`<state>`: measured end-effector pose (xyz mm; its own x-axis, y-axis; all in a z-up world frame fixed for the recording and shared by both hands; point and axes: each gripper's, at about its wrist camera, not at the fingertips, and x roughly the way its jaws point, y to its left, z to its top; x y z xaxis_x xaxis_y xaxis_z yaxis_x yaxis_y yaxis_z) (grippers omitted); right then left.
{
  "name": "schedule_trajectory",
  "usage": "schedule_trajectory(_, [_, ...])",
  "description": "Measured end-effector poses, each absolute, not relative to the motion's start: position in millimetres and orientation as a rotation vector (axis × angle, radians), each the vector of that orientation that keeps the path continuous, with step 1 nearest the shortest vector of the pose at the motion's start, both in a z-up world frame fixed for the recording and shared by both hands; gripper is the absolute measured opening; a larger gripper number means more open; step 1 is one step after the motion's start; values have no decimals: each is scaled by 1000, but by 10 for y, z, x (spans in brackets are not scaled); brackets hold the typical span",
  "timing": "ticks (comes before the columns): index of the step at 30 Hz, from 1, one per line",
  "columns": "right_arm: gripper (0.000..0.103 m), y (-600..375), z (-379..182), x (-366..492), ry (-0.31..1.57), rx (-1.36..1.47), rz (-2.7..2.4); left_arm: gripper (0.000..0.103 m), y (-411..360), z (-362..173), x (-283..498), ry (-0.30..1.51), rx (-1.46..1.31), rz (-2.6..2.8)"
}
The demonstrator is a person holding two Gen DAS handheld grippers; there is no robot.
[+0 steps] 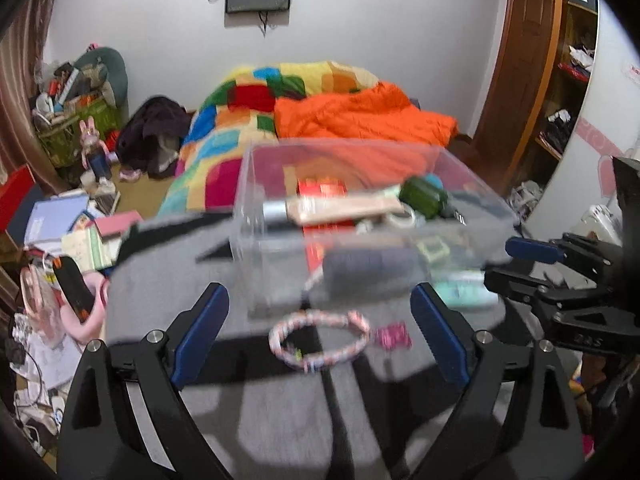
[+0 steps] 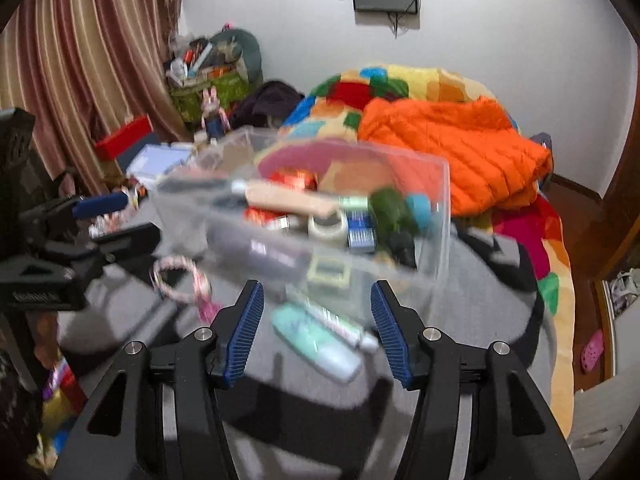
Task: Organize objects
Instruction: 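Grasp the pink bear charm with the left gripper while the right grasps the mint bottle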
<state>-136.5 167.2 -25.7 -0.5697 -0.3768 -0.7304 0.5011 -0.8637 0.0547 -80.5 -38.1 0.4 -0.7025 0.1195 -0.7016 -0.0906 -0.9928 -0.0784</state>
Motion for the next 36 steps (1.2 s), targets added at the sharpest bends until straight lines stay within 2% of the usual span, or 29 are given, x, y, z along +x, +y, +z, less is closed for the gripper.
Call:
schedule_trajectory(4, [52,1695,-506,-1388,288,1163,-2387,87,-279,-177,-645,-38,-1203,2762])
schedule_trajectory(6, [52,1700,-568,-1406,276,1196,-2373,80,-203,-239,-583,-14,-1217,2741])
schedule_trajectory(10, [52,1695,-661,-1427,242,1230,-2339,72,-44,-321,-523,35,-1222,2696])
schedule_trajectory(12, [48,1689,-673,-1414,229,1227,-2339,68,29,-364,-540,49,-1238,2671])
schedule_trajectory(14, [38,1660,-662,-1352,234,1215,-2320,67,49,-387,-570,38,-1250,2653])
schedule_trajectory(16, [34,1640,-643,-1274,224,1204,-2281,67,69,-410,-603,19,-1265,2624])
schedule_trajectory(20, [34,1581,-595,-1105,268,1152,-2250,67,119,-452,-677,13,-1287,2586])
schedule_trajectory(23, [34,1584,-566,-1141,269,1149,-2279,61,118,-483,-741,-3,-1314,2547])
schedule_trajectory(29, [34,1492,-613,-1326,292,1184,-2277,61,102,-478,-923,-13,-1343,2539])
schedule_trajectory(31, [34,1470,-644,-1368,276,1196,-2264,57,99,-482,-994,-14,-1360,2539])
schedule_trajectory(34, [28,1457,-659,-1338,290,1178,-2275,55,96,-472,-1047,-33,-1375,2527])
schedule_trajectory(36, [24,1462,-653,-1306,283,1171,-2272,50,124,-479,-1066,-6,-1387,2535])
